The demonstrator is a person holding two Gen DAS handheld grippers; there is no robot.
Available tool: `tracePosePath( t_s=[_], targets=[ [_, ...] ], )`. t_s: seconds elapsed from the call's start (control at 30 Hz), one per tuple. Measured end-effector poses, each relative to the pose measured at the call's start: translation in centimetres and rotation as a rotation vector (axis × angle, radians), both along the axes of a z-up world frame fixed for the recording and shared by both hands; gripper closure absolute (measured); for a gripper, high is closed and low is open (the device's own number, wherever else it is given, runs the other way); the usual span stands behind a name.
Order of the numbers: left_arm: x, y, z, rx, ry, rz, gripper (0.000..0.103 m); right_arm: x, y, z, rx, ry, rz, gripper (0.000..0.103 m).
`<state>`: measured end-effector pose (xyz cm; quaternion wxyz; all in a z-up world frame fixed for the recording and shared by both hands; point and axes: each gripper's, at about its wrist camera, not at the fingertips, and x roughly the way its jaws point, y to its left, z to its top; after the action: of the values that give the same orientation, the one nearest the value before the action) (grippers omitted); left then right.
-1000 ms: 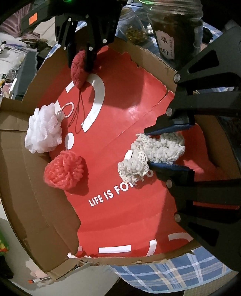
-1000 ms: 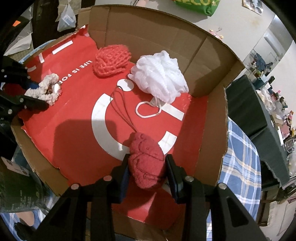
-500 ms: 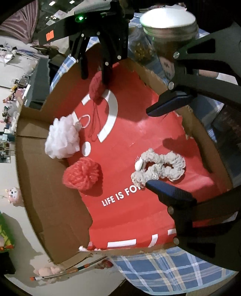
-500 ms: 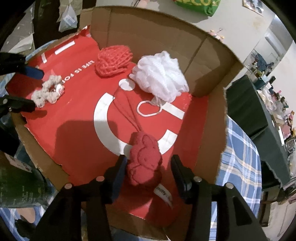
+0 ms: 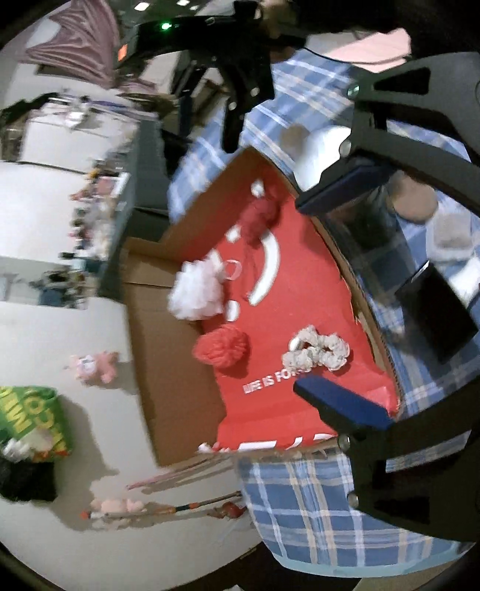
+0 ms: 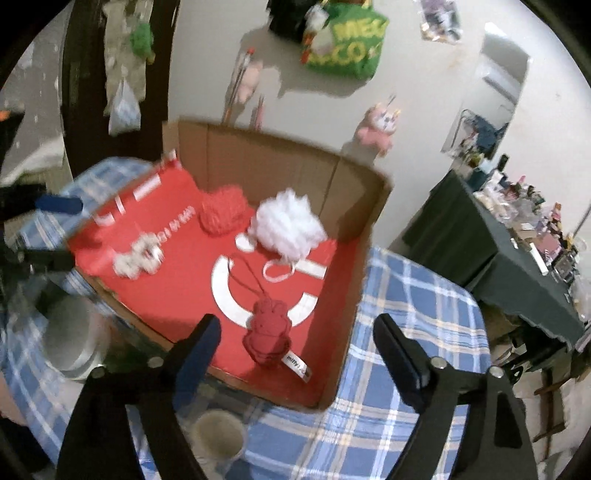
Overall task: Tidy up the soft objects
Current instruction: 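Withdraw both tools from the box back over the table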
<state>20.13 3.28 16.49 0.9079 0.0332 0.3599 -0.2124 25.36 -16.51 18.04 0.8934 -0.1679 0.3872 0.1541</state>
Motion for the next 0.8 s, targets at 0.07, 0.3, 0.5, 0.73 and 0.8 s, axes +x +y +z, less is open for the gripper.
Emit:
tracePosePath(
  t_s=[0.07, 0.3, 0.5, 0.73, 0.8],
  targets=[
    [-1.6, 0.2, 1.0, -0.031, -0.044, 0.009, 0.011, -1.6, -0.4, 1.7, 0.047, -0.043, -0.008, 0.007],
    [-8.0, -0.2, 3.2, -0.106, -0.185, 0.052, 0.006, -8.5, -1.0, 6.1, 0.183, -0.193, -0.012, 0.0],
    [-13.3, -1.1, 3.2, -0.153, -0.277, 0.091, 0.005, -15.1, -0.8, 7.6, 0.262, -0.301, 0.0, 0.0],
    [-17.8, -2.1, 1.7, -0.171, -0.335, 0.128, 0.002, -21.5, -0.5, 6.3, 0.276, -0.406, -0.041, 0.0],
    [-19.0, -2.5, 1.2, -0.156, -0.361, 0.145, 0.002, -22.5, -0.5, 5.6, 0.303, -0.4, -0.054, 0.0]
  ],
)
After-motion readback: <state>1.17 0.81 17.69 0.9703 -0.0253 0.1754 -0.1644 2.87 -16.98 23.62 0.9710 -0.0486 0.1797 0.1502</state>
